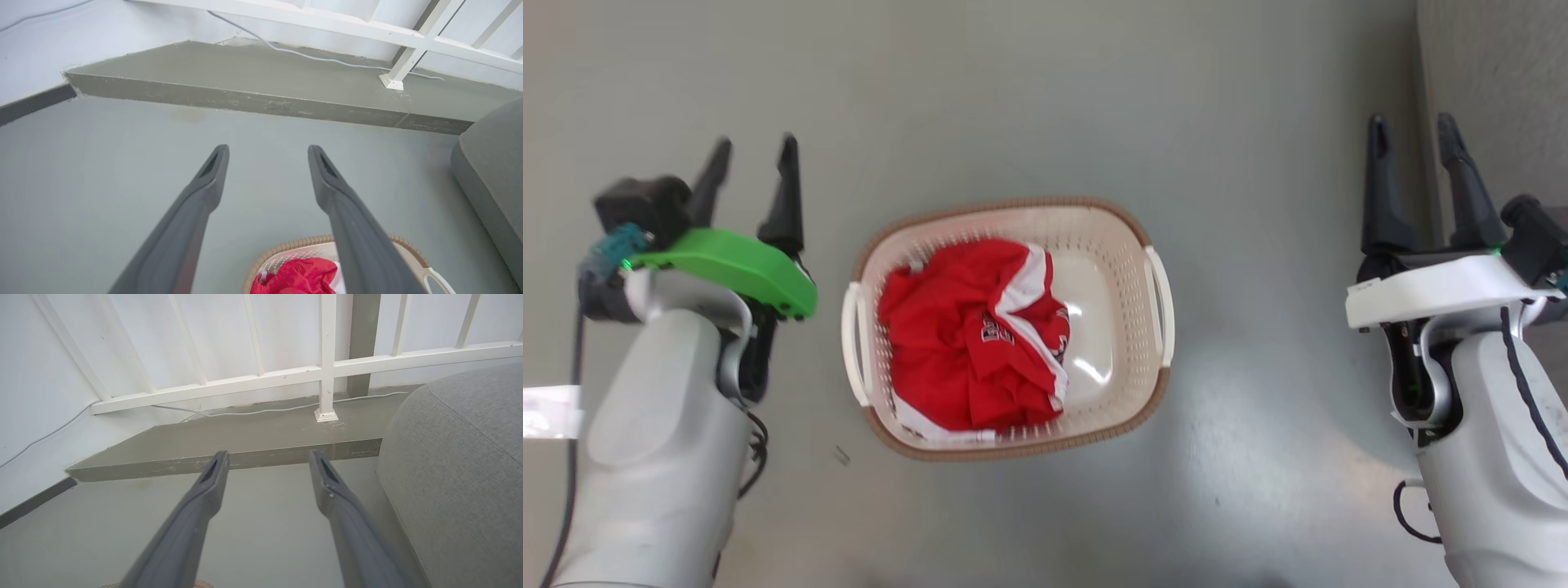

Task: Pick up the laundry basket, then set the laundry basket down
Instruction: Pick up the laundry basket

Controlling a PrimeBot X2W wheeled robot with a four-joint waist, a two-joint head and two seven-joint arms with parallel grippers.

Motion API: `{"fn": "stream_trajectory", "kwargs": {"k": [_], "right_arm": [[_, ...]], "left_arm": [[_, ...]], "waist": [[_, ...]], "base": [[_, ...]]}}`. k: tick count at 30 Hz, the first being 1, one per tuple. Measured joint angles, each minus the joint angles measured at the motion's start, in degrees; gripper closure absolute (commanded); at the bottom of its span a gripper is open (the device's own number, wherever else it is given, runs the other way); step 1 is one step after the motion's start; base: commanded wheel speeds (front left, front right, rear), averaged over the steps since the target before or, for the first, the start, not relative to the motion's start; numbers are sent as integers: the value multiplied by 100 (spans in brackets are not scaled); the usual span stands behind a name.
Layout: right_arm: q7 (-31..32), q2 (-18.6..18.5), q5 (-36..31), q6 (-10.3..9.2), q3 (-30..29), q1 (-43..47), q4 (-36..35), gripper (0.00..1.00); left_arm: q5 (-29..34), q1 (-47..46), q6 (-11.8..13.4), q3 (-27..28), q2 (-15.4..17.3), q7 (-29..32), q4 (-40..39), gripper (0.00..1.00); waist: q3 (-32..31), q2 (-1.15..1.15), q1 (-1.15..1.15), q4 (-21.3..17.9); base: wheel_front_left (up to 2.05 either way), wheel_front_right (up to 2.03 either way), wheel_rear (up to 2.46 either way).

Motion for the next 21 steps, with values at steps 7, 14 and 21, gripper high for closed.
{"fn": "stream_trajectory", "kwargs": {"k": [7,14,21], "right_arm": [[0,-2,-34,1,-25,260,56,0],[0,-11,-35,7,-15,599,219,0],[0,-7,-35,8,64,1004,285,0]], "left_arm": [[412,406,181,180,137,-1,-878,0],[635,1056,328,155,178,-1,-1229,0],[658,1888,424,63,197,0,-1575,0]], "waist": [[-576,0,0,67],[-1070,0,0,88],[-1652,0,0,74]], "base": [[0,0,0],[0,0,0],[0,0,0]]}}
